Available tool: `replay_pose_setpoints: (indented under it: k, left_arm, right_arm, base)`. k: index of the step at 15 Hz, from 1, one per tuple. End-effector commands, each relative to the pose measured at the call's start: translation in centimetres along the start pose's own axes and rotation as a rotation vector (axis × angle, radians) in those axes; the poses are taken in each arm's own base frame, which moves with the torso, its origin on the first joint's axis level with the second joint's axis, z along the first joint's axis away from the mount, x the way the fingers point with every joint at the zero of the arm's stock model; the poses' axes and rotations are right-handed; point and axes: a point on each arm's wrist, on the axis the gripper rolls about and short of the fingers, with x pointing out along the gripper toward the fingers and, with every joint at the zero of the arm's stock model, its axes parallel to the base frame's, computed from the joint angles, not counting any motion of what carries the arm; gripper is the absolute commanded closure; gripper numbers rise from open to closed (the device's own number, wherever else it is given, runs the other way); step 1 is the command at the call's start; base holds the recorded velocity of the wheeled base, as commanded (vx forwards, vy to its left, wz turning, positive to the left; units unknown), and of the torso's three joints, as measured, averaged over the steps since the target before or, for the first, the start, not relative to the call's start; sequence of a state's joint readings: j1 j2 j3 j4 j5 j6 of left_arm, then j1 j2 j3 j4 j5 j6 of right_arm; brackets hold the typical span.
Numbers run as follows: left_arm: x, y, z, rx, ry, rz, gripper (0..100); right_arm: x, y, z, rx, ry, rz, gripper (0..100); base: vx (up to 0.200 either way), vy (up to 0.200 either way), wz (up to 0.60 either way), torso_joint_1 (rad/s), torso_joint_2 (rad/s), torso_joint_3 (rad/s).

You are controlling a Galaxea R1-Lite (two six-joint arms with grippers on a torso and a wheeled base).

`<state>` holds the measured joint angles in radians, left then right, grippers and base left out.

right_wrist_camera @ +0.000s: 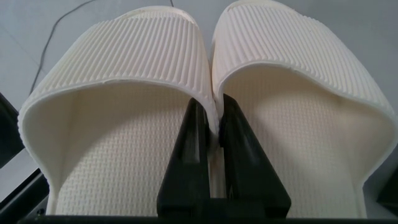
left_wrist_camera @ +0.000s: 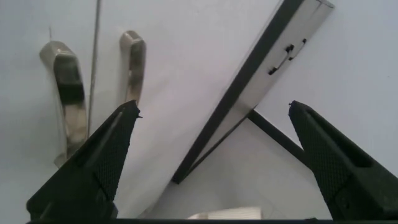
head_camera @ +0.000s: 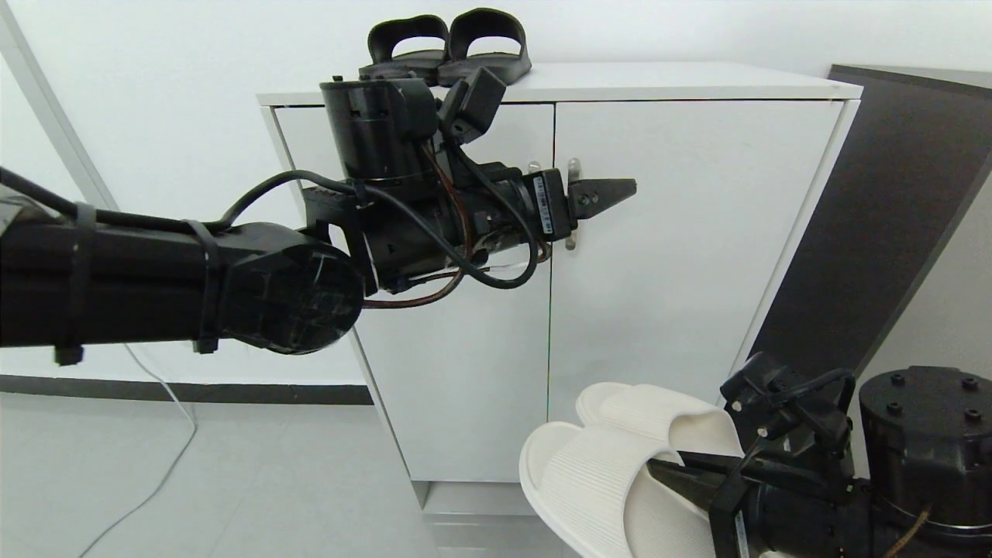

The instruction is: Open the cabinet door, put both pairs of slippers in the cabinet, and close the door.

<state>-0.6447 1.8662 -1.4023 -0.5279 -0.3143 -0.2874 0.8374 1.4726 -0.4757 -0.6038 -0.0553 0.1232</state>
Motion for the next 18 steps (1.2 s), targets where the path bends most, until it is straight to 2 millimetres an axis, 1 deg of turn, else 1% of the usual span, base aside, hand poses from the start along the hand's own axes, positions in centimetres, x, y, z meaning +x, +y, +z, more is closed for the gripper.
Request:
replay_pose_setpoints:
  k: [1,6,9,10,13,16,17,18]
  left_arm:
    - [1.5,0.8,-0.7,-0.006,0.012,0.021,0]
    - [3.4,1.6,-1.1,-0.008,0.013,0.031,0]
    - [3.7,1.6,-1.0,-0.011,0.006,0.031,0]
    - [3.7,1.6,-0.9,-0.011,0.004,0.03,100]
    - [2.7,1.2,-0.7,-0.016,0.012,0.029,100]
    - [-0.3,-0.4,-0.7,-0.025,0.042,0.018,100]
    - [-0.8,-0.7,-0.7,-0.026,0.046,0.014,100]
    - [-2.6,-1.8,-1.1,-0.029,0.065,-0.004,100]
  right_arm:
    - [0.1,0.0,-0.1,-0.001,0.006,-0.001,100]
    - [0.1,0.0,-0.2,-0.001,0.007,-0.001,100]
    - [0.1,0.0,-0.2,-0.001,0.007,-0.001,100]
    - [0.1,0.0,-0.2,-0.001,0.007,-0.001,100]
    - [0.0,0.0,-0.3,-0.003,0.013,0.005,100]
    - [-0.3,0.1,-0.6,-0.006,0.025,0.057,100]
    - [-0.5,0.1,-0.7,-0.012,0.027,0.071,100]
    - [-1.0,0.1,-1.1,-0.041,0.033,0.117,100]
  base:
    - [0.0,0.0,0.0,0.0,0.0,0.0]
    - [0.0,0.0,0.0,0.0,0.0,0.0]
    - [0.0,0.0,0.0,0.0,0.0,0.0]
    - [0.0,0.0,0.0,0.0,0.0,0.0]
    - [0.0,0.0,0.0,0.0,0.0,0.0]
    - [0.0,0.0,0.0,0.0,0.0,0.0]
    - [0.0,0.0,0.0,0.0,0.0,0.0]
    - [0.0,0.0,0.0,0.0,0.0,0.0]
